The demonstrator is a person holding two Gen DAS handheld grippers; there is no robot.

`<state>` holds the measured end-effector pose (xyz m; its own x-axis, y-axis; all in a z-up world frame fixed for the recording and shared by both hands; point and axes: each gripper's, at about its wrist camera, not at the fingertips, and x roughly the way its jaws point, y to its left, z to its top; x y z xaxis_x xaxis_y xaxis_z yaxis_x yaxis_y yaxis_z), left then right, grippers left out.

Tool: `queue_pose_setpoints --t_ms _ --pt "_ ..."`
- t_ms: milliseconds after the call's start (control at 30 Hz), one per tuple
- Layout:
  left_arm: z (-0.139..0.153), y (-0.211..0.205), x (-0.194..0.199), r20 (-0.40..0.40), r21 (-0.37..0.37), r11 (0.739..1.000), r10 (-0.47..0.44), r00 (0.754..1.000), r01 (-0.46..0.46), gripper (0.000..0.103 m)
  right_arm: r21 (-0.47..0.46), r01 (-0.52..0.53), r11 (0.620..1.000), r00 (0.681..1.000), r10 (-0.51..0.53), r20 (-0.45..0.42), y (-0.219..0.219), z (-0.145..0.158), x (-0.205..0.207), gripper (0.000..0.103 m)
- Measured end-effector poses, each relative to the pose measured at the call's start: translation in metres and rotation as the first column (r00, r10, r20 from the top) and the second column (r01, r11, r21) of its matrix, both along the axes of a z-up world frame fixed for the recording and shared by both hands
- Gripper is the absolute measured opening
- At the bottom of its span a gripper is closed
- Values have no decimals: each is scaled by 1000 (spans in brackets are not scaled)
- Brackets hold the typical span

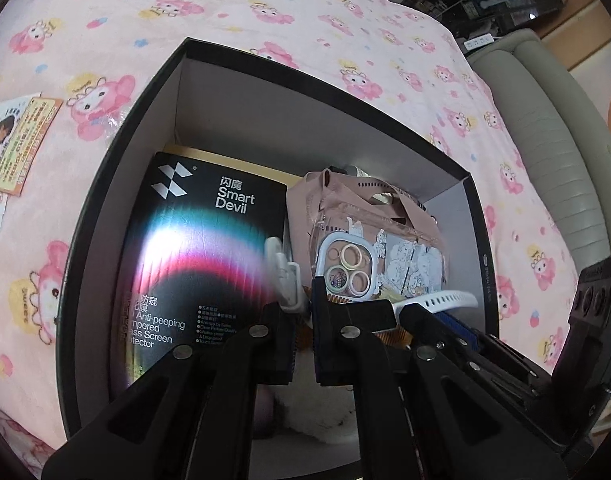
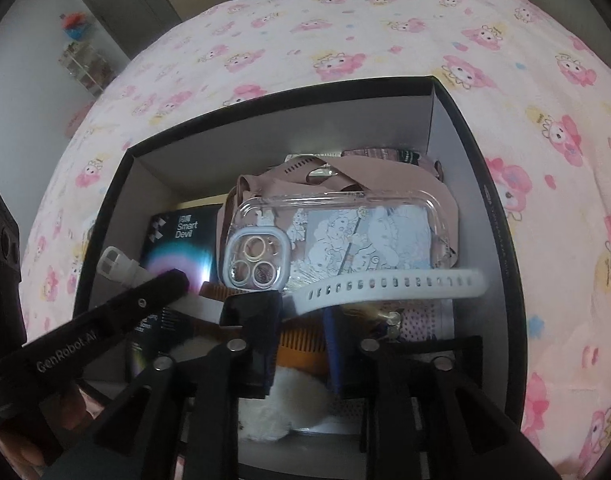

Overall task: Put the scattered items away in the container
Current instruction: 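Lower the white watch into the box and open the right tool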

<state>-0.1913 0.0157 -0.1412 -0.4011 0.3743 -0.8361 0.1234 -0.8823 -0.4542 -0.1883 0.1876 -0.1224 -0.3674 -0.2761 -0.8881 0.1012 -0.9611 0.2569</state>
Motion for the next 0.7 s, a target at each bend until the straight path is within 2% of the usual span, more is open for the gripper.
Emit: queue_pose_setpoints --t_ms 100,167,233,267,400,533,700 --pt "1 -2 0 -1 -21 1000 11 1000 -11 6 12 7 1000 1000 -7 -28 1 5 2 27" --pt "1 -4 0 3 -27 999 17 1000 -17 12 19 18 1000 999 -17 -33 4 5 2 33" --pt "-2 -8 -1 26 -8 1000 23 999 -23 34 25 30 999 999 -30 -26 6 4 2 35" --pt "-1 -10 -1 30 2 1000 29 999 -29 37 27 35 999 999 -34 -21 7 4 2 35" --pt "9 -15 6 -6 -24 999 46 999 -46 37 39 51 998 999 -51 -14 11 7 4 36" --pt "25 -21 17 -63 -101 990 89 994 -95 37 78 87 993 989 -77 -130 14 24 12 36" --pt "45 -24 23 -141 -191 971 118 983 -144 37 126 137 983 960 -100 -260 15 43 20 36"
